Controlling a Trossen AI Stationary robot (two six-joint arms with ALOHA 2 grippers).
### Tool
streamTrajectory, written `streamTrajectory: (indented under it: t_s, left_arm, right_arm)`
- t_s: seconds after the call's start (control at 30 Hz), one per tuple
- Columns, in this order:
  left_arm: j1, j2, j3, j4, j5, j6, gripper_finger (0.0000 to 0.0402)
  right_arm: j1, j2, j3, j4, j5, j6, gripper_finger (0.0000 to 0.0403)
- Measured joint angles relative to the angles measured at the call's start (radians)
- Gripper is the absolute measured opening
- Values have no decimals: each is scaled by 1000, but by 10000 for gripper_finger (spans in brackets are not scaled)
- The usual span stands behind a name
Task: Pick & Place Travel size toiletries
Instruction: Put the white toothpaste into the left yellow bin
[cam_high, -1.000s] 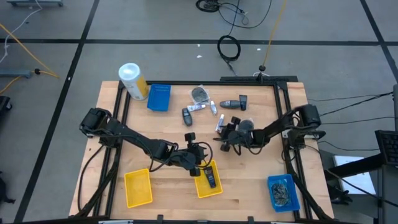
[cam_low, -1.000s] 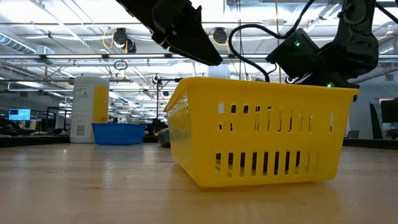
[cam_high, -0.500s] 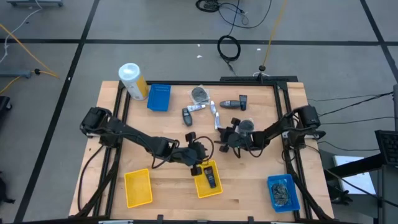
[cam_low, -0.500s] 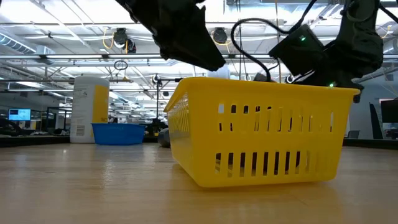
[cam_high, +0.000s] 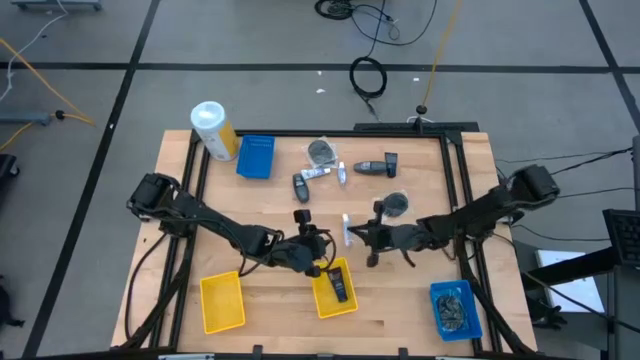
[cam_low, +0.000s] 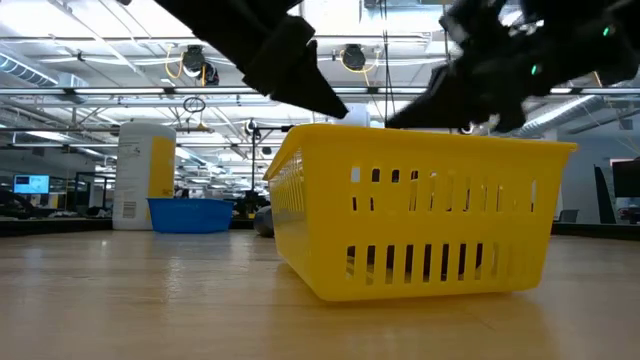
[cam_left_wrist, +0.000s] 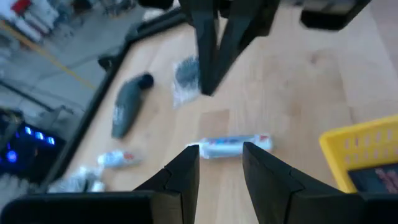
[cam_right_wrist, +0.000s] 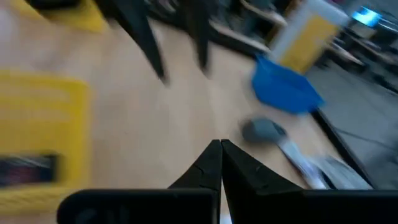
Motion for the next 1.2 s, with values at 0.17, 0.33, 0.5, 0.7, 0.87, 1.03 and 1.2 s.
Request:
streamTrajectory:
  t_s: [0.17,0.33,0.5,0.7,0.87,1.03,1.2]
  left_arm:
    - [35,0,-4,36,142,35,124]
    - [63,13,-4,42,276,18,149]
    - [79,73,-4,74,310,53,185]
    - [86,128,-5,83,277,52,204]
    - [86,129,-5,70,218,39,195]
    - [86,129,-4,65,213,27,184]
    - [86,129,-4,44,213,3,179]
  right_arm:
    - [35,-65,0,-27,-63,3,0]
    - [59,-127,0,-174,-60,40,0]
    - [40,-144,0,-269,-47,225,4]
    - [-23,-88,0,-376,-48,479,78]
    - [-91,-48,0,-460,-86,665,191]
    - [-158,16,0,-447,-170,839,284]
    - [-191,92,1,-412,-255,874,300]
